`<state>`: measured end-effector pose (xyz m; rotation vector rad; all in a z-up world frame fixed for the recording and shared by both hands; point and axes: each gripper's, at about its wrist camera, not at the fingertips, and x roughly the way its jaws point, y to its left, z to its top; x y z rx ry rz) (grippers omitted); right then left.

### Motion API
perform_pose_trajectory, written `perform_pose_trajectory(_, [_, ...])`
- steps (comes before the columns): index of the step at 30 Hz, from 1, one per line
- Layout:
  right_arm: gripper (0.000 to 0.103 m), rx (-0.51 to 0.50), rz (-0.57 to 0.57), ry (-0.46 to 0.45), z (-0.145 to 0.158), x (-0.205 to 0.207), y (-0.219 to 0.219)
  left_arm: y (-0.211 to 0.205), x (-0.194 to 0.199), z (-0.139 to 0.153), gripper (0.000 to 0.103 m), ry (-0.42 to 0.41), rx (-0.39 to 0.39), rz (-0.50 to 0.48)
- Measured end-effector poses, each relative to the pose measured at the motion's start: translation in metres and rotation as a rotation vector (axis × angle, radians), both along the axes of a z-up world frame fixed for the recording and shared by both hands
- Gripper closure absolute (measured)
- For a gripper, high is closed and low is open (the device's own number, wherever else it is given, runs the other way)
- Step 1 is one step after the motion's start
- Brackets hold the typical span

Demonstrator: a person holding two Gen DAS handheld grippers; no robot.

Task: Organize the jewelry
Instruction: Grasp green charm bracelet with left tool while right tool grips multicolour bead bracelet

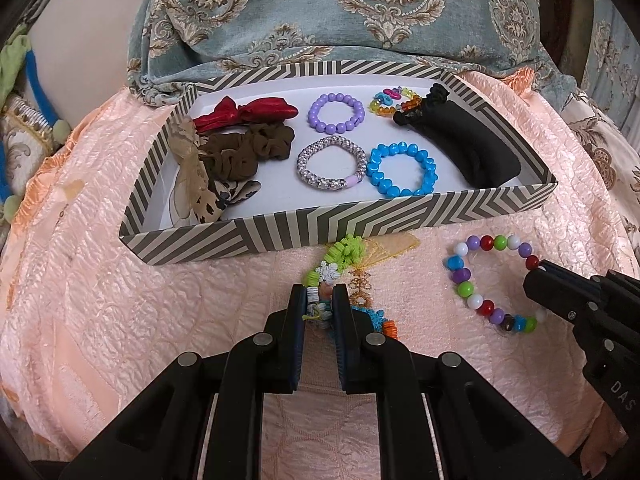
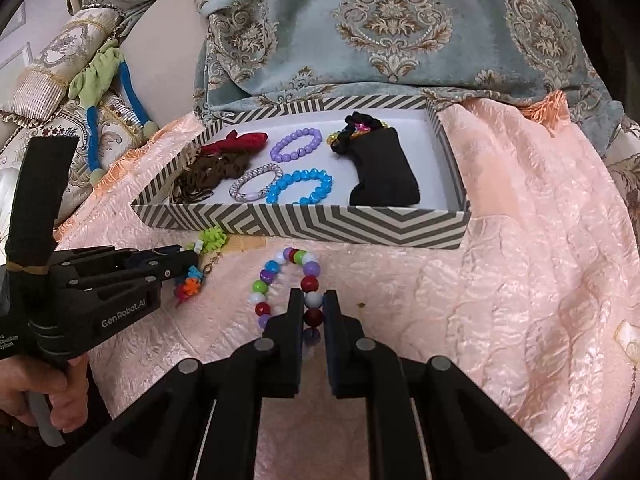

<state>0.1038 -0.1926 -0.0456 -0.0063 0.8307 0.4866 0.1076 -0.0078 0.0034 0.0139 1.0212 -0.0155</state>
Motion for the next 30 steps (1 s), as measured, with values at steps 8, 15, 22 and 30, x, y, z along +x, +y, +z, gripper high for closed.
perform_pose_trajectory(8, [0.094,-0.014,0.011,-0.003,-0.0007,-0.0012,0.0033,-0.0002,0.0,-0.0001,0.103,0.001,-0.001,0.0])
perform_pose_trajectory(15, [0.094,-0.019,0.011,-0.004,-0.0005,-0.0013,0.0034,-0.0002,0.0,0.0,0.103,0.001,-0.001,0.001])
perform_pose_trajectory(22, [0.094,-0.026,0.016,-0.007,-0.0001,-0.0015,0.004,-0.0004,0.0,-0.0004,0.103,0.001,0.0,0.001])
perform_pose_trajectory(30, [0.094,-0.04,0.033,-0.005,-0.0005,-0.002,0.0087,-0.0006,-0.0003,-0.0005,0.103,0.001,0.0,0.001])
